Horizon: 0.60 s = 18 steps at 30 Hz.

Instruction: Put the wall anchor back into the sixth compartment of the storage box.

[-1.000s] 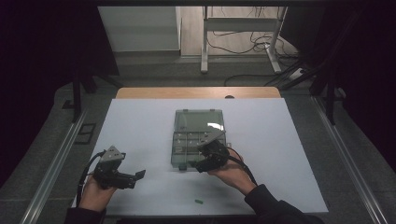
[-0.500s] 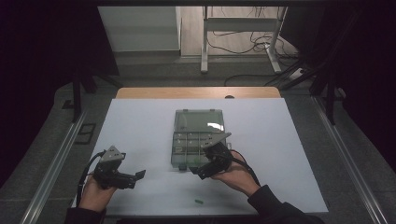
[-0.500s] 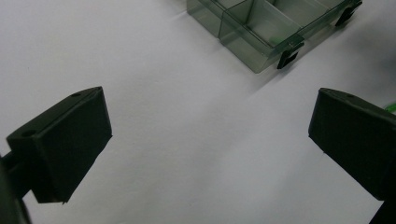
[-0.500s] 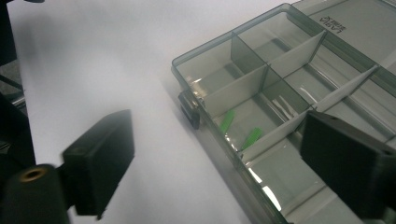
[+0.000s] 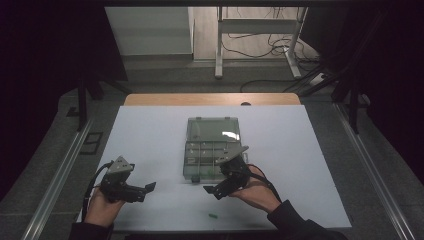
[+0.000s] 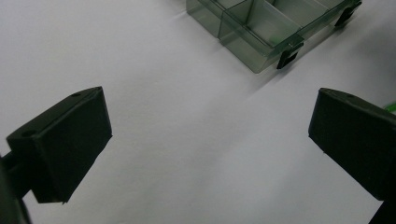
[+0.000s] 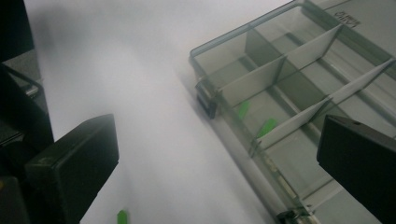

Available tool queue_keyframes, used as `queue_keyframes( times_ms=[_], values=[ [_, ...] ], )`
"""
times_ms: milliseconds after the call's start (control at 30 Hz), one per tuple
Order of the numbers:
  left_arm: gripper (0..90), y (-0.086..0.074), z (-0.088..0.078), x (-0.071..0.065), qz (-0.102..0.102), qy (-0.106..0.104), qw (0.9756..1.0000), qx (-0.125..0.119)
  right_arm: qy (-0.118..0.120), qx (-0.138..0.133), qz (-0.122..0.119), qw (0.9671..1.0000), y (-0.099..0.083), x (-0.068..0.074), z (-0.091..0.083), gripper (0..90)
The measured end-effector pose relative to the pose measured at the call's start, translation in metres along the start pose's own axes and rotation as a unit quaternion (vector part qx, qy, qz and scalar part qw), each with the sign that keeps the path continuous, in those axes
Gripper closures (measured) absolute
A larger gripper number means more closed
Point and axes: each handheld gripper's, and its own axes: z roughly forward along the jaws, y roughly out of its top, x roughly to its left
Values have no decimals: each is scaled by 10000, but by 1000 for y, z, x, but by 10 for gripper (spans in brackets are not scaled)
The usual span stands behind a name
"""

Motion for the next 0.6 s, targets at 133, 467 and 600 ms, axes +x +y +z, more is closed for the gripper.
queue_keyframes(
  times_ms=[133, 467, 600],
  values=[
    [0, 0, 0, 0, 1, 0, 10000, -11, 29, 16, -28, 10000, -3, 3, -2, 0],
    [0, 0, 0, 0, -1, -3, 10000, -5, 101, 70, 72, 9999, -12, 6, -11, 0],
    [0, 0, 0, 0, 0, -4, 10000, -6, 117, 121, 196, 9997, -16, 7, -15, 0]
  ],
)
